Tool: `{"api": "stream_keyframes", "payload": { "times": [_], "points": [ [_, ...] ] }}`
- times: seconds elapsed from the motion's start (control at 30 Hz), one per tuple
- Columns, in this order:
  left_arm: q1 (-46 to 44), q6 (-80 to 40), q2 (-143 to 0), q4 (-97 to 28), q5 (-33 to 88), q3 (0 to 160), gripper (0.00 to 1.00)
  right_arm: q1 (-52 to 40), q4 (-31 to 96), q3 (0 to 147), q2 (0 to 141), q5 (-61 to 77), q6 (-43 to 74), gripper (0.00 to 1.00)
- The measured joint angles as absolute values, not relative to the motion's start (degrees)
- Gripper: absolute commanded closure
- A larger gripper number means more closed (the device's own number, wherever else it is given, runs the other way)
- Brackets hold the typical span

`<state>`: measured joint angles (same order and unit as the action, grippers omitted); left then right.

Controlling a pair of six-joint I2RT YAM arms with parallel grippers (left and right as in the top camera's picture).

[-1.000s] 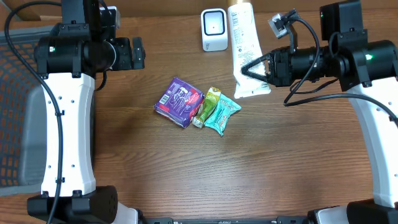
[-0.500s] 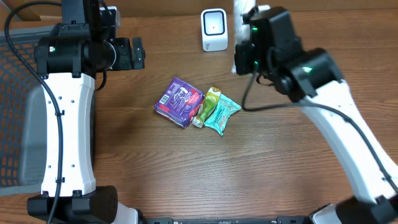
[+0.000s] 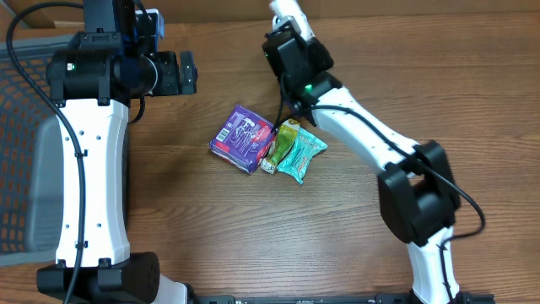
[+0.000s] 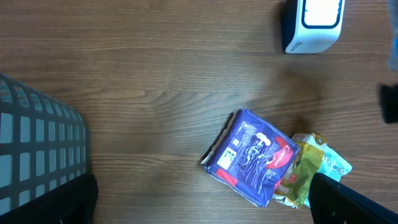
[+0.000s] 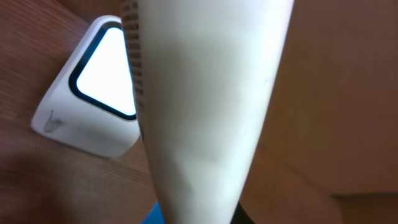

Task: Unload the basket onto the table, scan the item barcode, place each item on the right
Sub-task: 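Carry the white tube with the right gripper to the white scanner, then hold the white tube against the scanner face with the right gripper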

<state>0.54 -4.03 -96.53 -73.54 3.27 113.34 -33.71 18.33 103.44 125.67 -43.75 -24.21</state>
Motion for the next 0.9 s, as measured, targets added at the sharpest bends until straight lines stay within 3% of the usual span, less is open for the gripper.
{"api": "stream_keyframes", "payload": {
  "times": [0.37,0.9],
  "points": [
    [0.5,-4.0,-96.5,-73.5,3.3,113.3,0.0,-32.4,2.5,103.4,135.4,-45.6,-51.2,0.96],
    [0.5,-4.0,-96.5,-73.5,3.3,113.3,0.0,-28.5,-0.9,103.4,138.4,-47.0,-56.4,0.96]
  ]
}}
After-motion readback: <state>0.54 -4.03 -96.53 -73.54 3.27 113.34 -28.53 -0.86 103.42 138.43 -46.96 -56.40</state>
